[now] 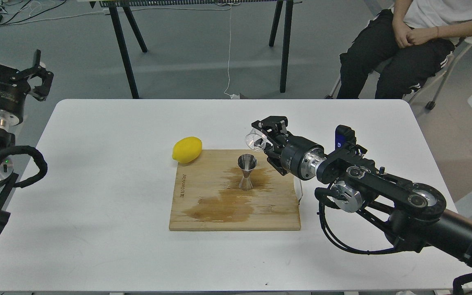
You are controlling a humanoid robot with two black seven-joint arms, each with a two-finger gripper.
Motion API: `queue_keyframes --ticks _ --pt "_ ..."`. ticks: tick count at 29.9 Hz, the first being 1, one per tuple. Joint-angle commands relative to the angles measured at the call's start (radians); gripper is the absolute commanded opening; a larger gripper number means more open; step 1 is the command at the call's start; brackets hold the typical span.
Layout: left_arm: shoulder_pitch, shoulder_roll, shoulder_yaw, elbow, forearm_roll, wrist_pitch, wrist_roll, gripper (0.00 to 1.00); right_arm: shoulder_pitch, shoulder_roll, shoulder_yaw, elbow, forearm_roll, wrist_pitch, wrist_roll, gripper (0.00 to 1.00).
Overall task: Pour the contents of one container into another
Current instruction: 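Grasp the clear glass with the right gripper and lift it over the jigger, then tilt the glass with the right gripper to pour dark liquid into the jigger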
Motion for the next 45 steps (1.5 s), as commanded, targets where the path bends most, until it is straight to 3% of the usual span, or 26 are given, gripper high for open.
queue_keyframes --ticks 1,36,45 --pt "0.002 0.0 0.0 0.0 0.0 0.0 0.0 1.0 0.007 0.019 -0.033 -0.003 -0.044 -0.014 0.003 0.42" --pt "0.003 0.0 0.0 0.002 0.002 -0.003 -0.007 1.0 0.004 0.022 -0.073 -0.029 -0.338 -0.019 0.011 0.42" --pt "0.003 -0.002 0.0 0.003 0.002 0.0 -0.007 1.0 0.012 0.024 -0.133 -0.029 -0.412 -0.054 0.04 0.41"
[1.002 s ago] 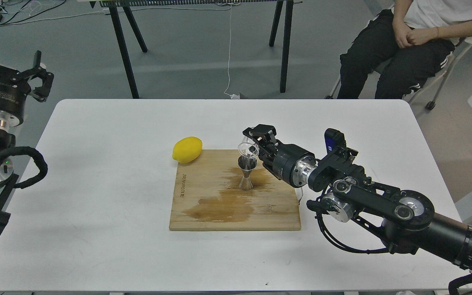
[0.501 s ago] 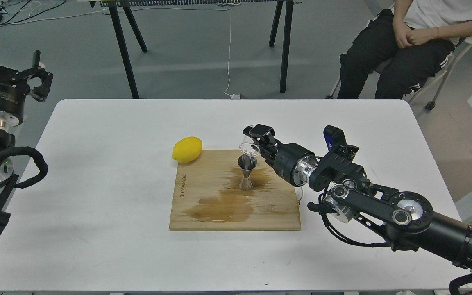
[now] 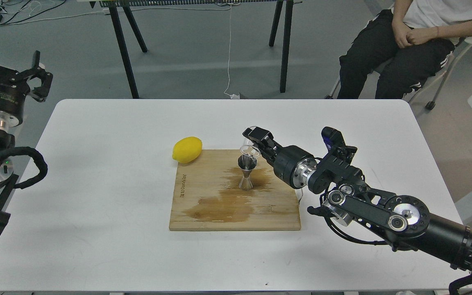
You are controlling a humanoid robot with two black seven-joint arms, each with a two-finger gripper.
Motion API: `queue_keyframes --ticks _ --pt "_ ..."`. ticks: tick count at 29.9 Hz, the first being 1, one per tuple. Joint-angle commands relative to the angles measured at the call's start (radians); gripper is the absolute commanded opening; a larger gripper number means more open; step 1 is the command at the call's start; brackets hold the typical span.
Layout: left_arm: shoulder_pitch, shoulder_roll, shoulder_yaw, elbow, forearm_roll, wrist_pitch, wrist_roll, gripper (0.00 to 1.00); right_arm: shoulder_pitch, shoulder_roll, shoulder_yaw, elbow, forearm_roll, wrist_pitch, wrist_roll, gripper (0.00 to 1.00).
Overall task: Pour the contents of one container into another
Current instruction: 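Tilt the glass with the right gripper to pour dark liquid into the jigger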
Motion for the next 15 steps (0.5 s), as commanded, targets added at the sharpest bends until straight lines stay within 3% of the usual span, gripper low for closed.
queue_keyframes --ticks 1,15 --pt "0.002 0.0 0.0 0.0 0.0 0.0 0.0 1.0 0.002 0.0 -0.024 0.0 -0.041 -0.014 0.017 0.41" --pt "0.002 0.0 0.0 0.0 0.0 0.002 -0.002 1.0 0.012 -0.01 -0.036 0.002 -0.173 -0.025 0.045 0.42"
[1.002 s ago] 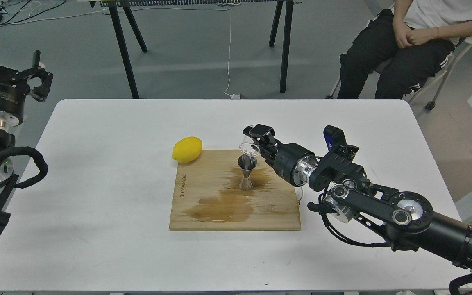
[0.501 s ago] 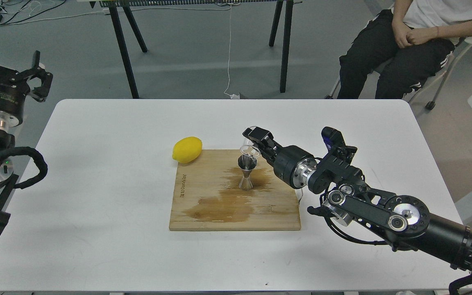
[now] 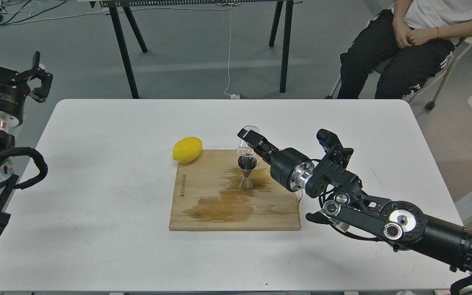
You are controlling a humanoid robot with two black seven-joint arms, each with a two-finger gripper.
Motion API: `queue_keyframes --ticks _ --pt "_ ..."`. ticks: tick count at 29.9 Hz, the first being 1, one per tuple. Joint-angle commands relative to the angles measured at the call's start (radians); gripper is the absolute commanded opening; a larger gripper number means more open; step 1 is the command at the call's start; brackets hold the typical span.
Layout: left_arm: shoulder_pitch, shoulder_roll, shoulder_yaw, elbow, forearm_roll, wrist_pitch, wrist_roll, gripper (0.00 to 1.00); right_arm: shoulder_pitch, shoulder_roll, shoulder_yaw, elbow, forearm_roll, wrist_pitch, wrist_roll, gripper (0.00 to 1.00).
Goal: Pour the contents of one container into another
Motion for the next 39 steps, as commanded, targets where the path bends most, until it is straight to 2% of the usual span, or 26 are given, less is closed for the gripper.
queue_keyframes --ticks 1,9,15,20,23,25,36,39 --pt "0.0 0.0 0.0 0.0 0.0 0.0 0.0 1.0 0.001 -0.007 -0.003 -0.003 -0.071 0.0 0.002 0.42" --pt "0.0 0.0 -0.002 0.0 -0.002 0.0 0.0 1.0 -0.004 -0.03 -0.029 -0.006 -0.148 -0.004 0.039 0.42" --pt "-0.001 0.0 0.0 -0.003 -0.002 0.002 0.0 1.0 -0.022 -0.027 -0.024 -0.003 -0.095 -0.008 0.03 0.42" --pt "-0.001 0.009 -0.001 -0.005 -0.002 0.002 0.0 1.0 -0.021 -0.03 0.014 0.014 0.129 -0.003 0.019 0.41" --pt "-0.001 0.017 0.0 -0.005 -0.002 0.002 0.0 1.0 -0.038 -0.051 0.086 0.043 0.229 -0.001 -0.025 0.41" --pt "0.0 0.023 0.0 -0.005 -0.002 0.002 0.001 1.0 -0.068 -0.068 0.159 0.068 0.329 0.0 -0.047 0.41" --pt "0.003 0.022 -0.008 -0.014 -0.002 0.002 0.0 1.0 -0.315 -0.091 0.58 0.079 0.891 0.008 -0.099 0.42" --pt "0.003 0.023 -0.009 -0.014 -0.002 0.002 0.0 1.0 -0.386 -0.096 0.655 0.051 1.062 0.047 -0.11 0.43"
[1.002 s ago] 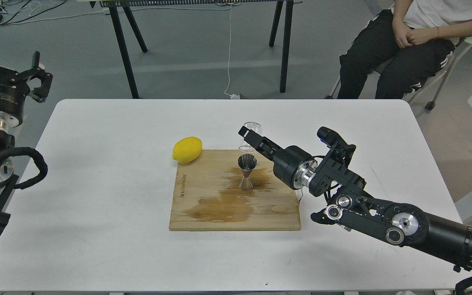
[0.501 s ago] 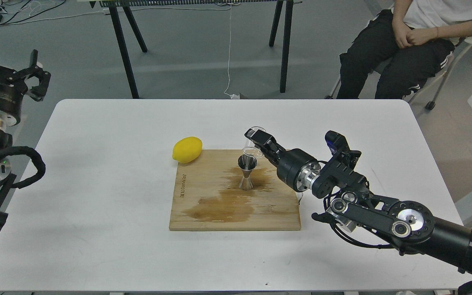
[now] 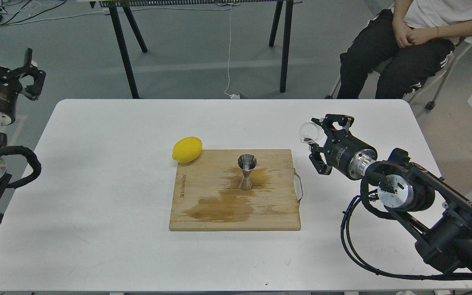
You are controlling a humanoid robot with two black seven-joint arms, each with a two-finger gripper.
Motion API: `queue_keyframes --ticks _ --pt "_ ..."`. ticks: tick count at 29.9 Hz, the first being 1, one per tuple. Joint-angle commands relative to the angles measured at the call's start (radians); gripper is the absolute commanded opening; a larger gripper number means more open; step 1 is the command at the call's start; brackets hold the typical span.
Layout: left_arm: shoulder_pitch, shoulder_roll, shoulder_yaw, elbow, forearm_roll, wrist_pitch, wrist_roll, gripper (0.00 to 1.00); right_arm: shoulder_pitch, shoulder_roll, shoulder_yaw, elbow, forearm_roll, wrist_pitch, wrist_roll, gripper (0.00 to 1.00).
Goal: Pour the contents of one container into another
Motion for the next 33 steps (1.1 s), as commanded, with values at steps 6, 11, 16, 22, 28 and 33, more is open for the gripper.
queue_keyframes --ticks 6,11,16,22,28,33 --pt "0.005 0.001 -0.001 -0.001 0.0 -0.002 0.0 1.0 -0.17 -0.004 0.176 -0.199 0.352 0.183 -0.116 0.43" --pt "0.005 -0.004 0.002 -0.001 0.0 -0.002 0.0 1.0 -0.171 0.002 0.197 -0.401 0.526 0.324 -0.179 0.43" --pt "0.005 -0.009 0.002 -0.001 0.0 -0.002 0.0 1.0 -0.168 0.007 0.197 -0.474 0.538 0.368 -0.185 0.44" --pt "0.006 -0.006 0.002 0.001 0.0 -0.005 0.002 1.0 -0.153 0.038 0.197 -0.554 0.538 0.37 -0.193 0.45" --pt "0.006 -0.001 0.001 0.001 0.0 -0.006 0.0 1.0 -0.15 0.038 0.202 -0.56 0.538 0.371 -0.191 0.53" --pt "0.006 -0.002 0.001 -0.001 0.0 -0.002 0.0 1.0 -0.151 0.038 0.226 -0.567 0.538 0.371 -0.191 0.64"
